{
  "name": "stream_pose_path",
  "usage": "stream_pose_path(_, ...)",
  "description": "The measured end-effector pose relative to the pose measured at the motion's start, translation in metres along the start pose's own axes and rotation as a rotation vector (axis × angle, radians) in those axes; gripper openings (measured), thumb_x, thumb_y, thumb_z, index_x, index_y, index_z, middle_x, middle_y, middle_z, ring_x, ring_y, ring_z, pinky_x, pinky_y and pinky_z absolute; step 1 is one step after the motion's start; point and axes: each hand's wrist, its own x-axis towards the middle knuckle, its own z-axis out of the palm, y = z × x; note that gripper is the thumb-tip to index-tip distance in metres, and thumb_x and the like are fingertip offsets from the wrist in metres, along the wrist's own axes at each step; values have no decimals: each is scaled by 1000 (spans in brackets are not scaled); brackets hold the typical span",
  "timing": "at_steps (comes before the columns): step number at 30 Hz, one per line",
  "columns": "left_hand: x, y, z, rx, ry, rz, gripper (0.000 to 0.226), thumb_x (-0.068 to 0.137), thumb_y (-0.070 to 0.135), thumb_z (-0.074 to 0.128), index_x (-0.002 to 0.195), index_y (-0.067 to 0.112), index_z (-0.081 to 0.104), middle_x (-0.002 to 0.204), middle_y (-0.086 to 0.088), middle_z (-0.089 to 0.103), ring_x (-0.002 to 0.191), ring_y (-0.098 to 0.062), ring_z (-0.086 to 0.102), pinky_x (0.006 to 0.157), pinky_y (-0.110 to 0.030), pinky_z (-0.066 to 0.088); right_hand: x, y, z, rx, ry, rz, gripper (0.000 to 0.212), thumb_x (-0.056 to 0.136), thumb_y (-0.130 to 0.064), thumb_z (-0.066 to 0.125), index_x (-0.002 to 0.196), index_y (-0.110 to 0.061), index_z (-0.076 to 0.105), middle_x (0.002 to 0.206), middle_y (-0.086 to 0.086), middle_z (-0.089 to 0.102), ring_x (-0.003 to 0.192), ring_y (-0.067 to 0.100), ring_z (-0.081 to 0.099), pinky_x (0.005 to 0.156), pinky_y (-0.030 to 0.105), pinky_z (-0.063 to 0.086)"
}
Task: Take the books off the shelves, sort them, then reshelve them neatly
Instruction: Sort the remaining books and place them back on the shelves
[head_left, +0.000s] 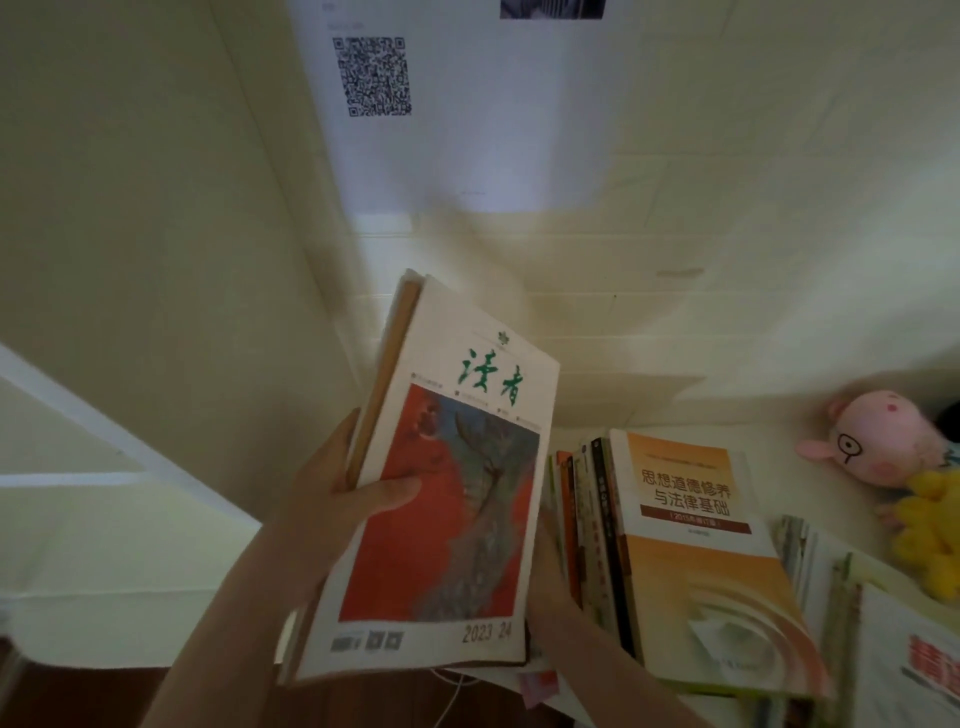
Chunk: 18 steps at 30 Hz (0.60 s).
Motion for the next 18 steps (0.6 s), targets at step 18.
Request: stream_pose_path(18, 37, 6, 122, -80, -284, 257, 55, 79, 13, 72, 125, 28, 47, 108, 2, 68, 93, -8, 68, 70, -21, 55, -118, -143, -98, -322, 161, -809, 45, 78, -17, 66, 114, -37, 49, 103, -15, 67, 94, 5, 67, 70, 25, 57)
